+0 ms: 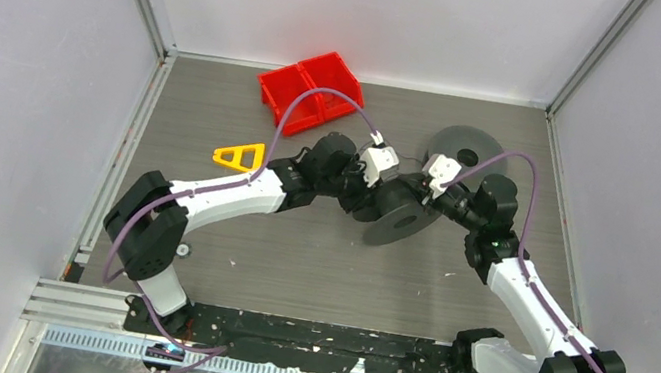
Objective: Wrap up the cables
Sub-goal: Wrap the cable around the cable reel.
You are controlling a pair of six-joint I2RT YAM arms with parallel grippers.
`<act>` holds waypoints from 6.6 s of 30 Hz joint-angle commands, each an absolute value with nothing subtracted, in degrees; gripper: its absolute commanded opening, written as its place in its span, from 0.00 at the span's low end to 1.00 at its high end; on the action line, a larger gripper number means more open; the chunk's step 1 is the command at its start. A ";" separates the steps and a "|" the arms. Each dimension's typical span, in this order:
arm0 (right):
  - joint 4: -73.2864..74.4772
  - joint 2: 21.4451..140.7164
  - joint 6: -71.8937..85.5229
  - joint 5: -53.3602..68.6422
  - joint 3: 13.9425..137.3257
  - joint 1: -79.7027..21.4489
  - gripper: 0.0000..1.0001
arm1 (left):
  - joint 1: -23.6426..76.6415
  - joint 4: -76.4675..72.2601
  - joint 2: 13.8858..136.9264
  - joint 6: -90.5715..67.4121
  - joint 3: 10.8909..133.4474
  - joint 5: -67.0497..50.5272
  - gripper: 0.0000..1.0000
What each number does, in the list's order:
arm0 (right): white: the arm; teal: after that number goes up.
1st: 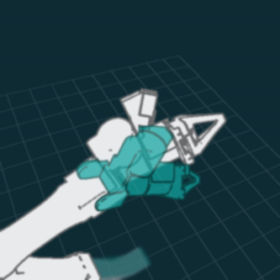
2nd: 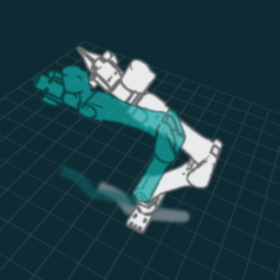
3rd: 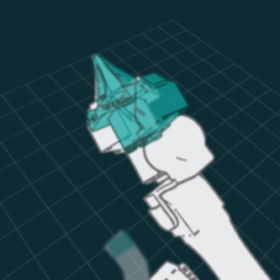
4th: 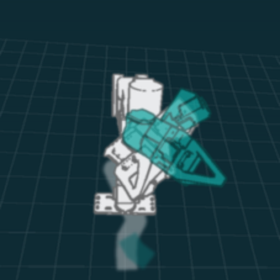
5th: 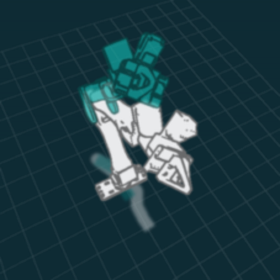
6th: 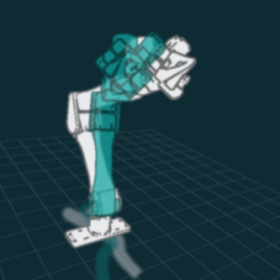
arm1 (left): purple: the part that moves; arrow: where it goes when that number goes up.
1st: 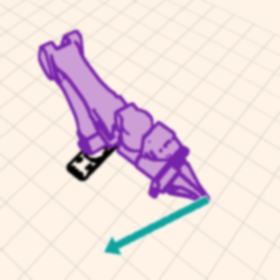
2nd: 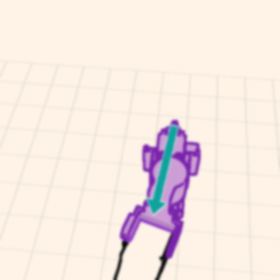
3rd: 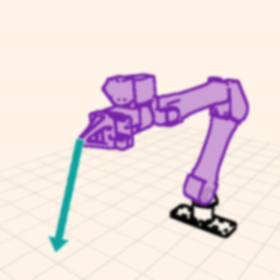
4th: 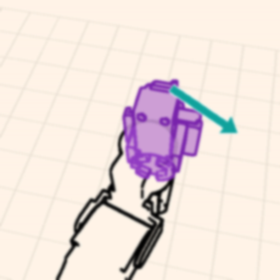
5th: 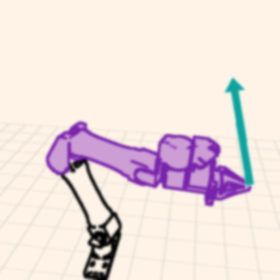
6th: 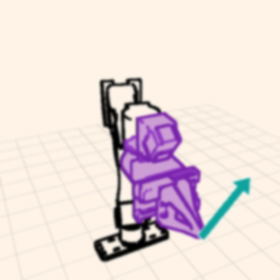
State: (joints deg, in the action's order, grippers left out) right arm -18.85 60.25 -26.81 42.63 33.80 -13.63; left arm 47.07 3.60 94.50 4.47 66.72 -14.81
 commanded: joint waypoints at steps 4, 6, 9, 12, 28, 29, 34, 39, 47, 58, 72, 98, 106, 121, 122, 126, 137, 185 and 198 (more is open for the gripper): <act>-15.91 59.00 -29.96 41.35 34.82 -13.25 0.05 | 46.68 0.35 94.62 3.67 68.54 -16.46 0.32; -15.30 58.60 -30.75 40.81 34.65 -13.26 0.05 | 46.67 0.35 94.42 3.67 68.33 -16.54 0.33; -14.03 58.04 -32.15 39.85 34.81 -13.19 0.05 | 46.67 0.35 94.23 3.78 68.25 -16.51 0.33; -12.88 57.50 -33.06 39.29 34.99 -13.22 0.05 | 46.68 0.35 94.09 4.10 68.14 -16.59 0.34; -13.02 55.83 -34.56 39.36 34.05 -13.28 0.06 | 45.84 -1.44 91.84 5.11 66.48 -20.07 0.41; -13.10 55.82 -34.55 39.41 34.05 -13.27 0.05 | 45.73 -1.43 91.65 5.37 66.25 -20.20 0.42; -13.87 55.73 -34.20 39.88 33.71 -13.27 0.05 | 45.54 -1.19 91.19 5.88 66.10 -19.83 0.43; -14.04 55.40 -34.21 39.87 33.67 -13.28 0.06 | 45.18 -1.49 91.27 5.58 66.01 -19.58 0.41; -14.23 55.24 -34.16 39.83 33.74 -13.22 0.05 | 45.09 -1.01 92.68 6.05 66.77 -19.26 0.32; -13.97 55.29 -34.10 40.22 33.93 -13.25 0.05 | 45.09 -0.29 95.03 5.74 68.95 -19.44 0.27; -14.43 55.54 -33.92 40.11 33.50 -13.27 0.05 | 45.09 -0.48 97.20 4.71 70.34 -19.46 0.21; -28.52 41.26 -4.60 42.74 33.32 -13.45 0.70 | 40.43 26.54 64.80 -5.78 61.90 -5.38 0.00; -47.55 49.61 -4.68 51.11 25.57 -15.41 0.71 | 34.06 37.79 51.21 -11.22 65.31 -7.58 0.00; -64.17 76.33 -9.26 51.22 26.68 -33.78 0.71 | 33.00 38.78 40.39 -23.98 71.64 -10.29 0.00; -65.18 77.54 -9.33 50.14 26.74 -34.33 0.71 | 33.00 37.94 39.96 -24.60 71.71 -10.65 0.00; -78.17 86.58 -4.98 45.75 27.67 -35.74 0.71 | 33.04 36.03 39.13 -26.37 72.77 -11.44 0.00; -92.31 90.15 3.94 46.26 25.41 -36.21 0.67 | 33.03 39.09 39.89 -25.17 75.46 -6.03 0.00; -92.89 112.96 6.59 41.11 34.51 -54.71 0.40 | 32.89 27.43 39.37 -32.74 75.10 18.85 0.00; -69.53 87.57 3.10 26.55 26.95 -62.54 0.06 | 32.91 26.86 49.89 -13.85 67.44 31.39 0.00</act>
